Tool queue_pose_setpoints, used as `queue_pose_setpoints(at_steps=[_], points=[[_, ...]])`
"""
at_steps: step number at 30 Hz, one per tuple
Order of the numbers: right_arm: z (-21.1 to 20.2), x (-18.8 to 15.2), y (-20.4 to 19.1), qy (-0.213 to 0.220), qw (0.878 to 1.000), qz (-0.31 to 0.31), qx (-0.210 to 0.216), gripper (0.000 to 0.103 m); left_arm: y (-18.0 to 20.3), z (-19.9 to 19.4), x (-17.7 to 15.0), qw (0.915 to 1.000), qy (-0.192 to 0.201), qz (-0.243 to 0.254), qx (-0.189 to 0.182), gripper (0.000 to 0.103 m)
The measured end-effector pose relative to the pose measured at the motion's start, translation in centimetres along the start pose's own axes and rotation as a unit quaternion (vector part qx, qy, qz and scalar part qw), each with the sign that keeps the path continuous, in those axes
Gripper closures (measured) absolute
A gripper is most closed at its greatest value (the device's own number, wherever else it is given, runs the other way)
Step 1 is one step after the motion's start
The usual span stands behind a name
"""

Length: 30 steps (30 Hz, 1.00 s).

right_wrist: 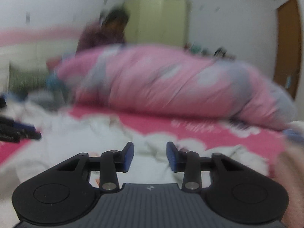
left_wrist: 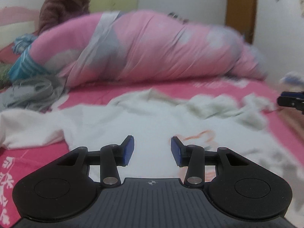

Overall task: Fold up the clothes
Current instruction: 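Move both open grippers toward the crumpled white garment beside the pink bolster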

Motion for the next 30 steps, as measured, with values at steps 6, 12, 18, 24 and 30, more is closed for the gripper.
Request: queue_pose_setpoints(at_steps=[6, 12, 18, 24, 30], points=[[14.4, -2.2, -1.0, -0.117, 0.992, -0.038, -0.016, 0.081, -3.8, 2.6, -3.7, 0.9994, 0.019, -0.023, 0.019, 0.061], [23.3, 0.1, 6.0, -0.111, 0.988, 0.090, -0.061, 0.083, -6.9, 3.5, -5.0, 0.9937, 0.025, -0.108, -0.015, 0.061], [22.9, 1.3, 12.9, -0.057, 0.952, 0.288, -0.086, 0.080, -7.9, 3.3, -4.9, 0.9893, 0.037, -0.140, -0.021, 0.061], [20.3, 3.3, 5.4, -0.068, 0.976, 0.204, 0.040, 0.080, -8.6, 2.9, -4.8, 0.9859, 0.048, -0.160, -0.014, 0.061], [23.1, 4.6, -11.0, -0.135, 0.973, 0.027, 0.188, 0.081, -9.8, 2.0, -4.8, 0.9822, 0.064, -0.176, 0.017, 0.060]])
Point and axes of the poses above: each gripper's, at about its wrist camera, not at the fingertips, and z roughly the way its jaws point, y to its right, x to its top, the point moved 7 cm from there along z, roughly the way its jaws point, and after that the axes turned 2 degrees about -x, right-handed, at the moved point
